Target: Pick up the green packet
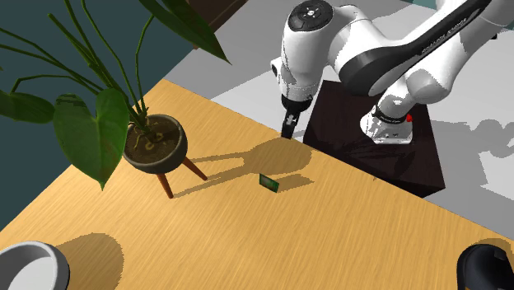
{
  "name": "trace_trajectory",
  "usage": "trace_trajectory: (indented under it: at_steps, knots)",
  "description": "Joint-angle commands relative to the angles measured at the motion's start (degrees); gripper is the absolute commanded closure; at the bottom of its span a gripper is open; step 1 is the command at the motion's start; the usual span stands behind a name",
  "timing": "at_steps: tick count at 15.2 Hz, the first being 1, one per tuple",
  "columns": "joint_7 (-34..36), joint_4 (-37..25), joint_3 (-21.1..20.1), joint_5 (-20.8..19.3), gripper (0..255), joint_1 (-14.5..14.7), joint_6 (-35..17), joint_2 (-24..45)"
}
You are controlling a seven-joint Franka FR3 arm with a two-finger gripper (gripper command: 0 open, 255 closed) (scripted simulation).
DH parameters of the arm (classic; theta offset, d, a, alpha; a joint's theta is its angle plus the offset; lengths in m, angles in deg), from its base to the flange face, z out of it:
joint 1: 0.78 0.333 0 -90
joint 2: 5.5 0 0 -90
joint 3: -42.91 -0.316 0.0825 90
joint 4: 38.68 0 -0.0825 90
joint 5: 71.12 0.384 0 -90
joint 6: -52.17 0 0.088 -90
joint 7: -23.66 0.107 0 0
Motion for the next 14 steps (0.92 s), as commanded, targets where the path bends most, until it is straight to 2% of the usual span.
trace_trajectory:
  at_steps: [1, 6, 11, 14]
  knots:
    - [4.4, -2.9, -2.1, -1.7, 0, 0.3, -1.1, 4.4]
    - [14.7, -11.6, -4.9, -8.4, 0, 2.4, -2.8, 16.7]
    - [23.6, -22.7, -4.7, -15.6, 0, 7.4, -2.2, 29.5]
    - [24.1, -22.3, -4.2, -16.2, 0, 7.9, -3.4, 30.5]
